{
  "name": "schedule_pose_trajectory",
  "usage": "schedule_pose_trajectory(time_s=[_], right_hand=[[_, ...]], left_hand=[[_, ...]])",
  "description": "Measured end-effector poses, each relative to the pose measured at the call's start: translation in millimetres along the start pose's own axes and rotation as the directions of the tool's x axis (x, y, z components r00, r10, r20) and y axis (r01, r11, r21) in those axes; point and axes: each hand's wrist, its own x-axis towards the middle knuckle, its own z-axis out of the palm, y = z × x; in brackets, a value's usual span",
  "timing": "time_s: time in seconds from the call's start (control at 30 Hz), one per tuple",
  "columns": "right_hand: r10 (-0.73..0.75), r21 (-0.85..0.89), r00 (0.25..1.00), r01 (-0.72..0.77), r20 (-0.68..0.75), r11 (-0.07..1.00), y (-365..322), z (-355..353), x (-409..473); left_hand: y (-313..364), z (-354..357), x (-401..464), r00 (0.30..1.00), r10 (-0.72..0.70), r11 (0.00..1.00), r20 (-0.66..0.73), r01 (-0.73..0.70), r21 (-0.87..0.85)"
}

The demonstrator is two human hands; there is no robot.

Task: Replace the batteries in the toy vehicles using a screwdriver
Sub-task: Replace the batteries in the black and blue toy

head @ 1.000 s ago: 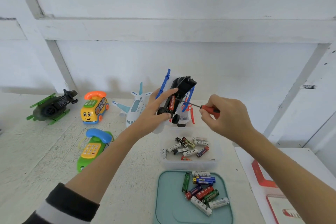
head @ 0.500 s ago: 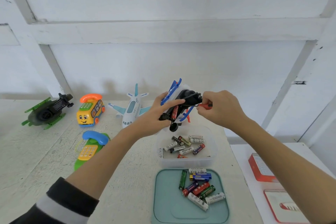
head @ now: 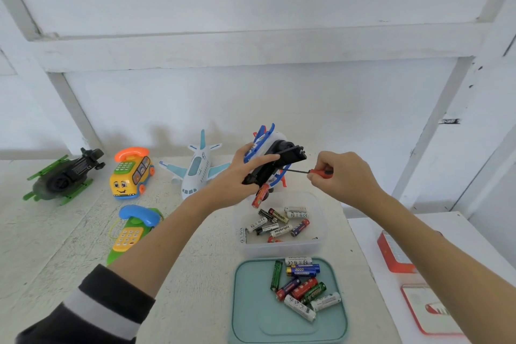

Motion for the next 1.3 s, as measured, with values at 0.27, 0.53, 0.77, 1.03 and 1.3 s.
schedule_pose_trajectory(time_s=[0.27, 0.53, 0.77, 1.03, 1.3], right_hand=[[-0.033, 0.005, 0.999, 0.033, -0.022, 0.999, -1.4, 5.0, -3.7], [-0.105, 0.020, 0.994, 0.105, -0.004, 0.994, -11.1, 10.9, -2.1], [-0.138, 0.163, 0.990, 0.134, 0.016, 0.978, -36.2, 31.7, -6.1], [-0.204, 0.229, 0.973, 0.175, 0.109, 0.958, -77.1, 69.7, -24.1], [-0.455, 0.341, 0.855, 0.361, 0.251, 0.868, -85.4, 110.2, -35.6]], left_hand=[[-5.8, -0.6, -2.1, 0.999, -0.008, 0.999, -0.051, 0.006, -0.049], [-14.4, -5.3, -14.3, 0.982, -0.057, 0.967, -0.183, 0.008, -0.255], [-27.6, -13.5, -47.7, 0.916, -0.143, 0.887, -0.374, -0.048, -0.459], [-48.0, -19.0, -90.4, 0.813, -0.270, 0.807, -0.516, -0.100, -0.581], [-48.4, -32.7, -115.3, 0.742, -0.326, 0.763, -0.585, -0.158, -0.626]])
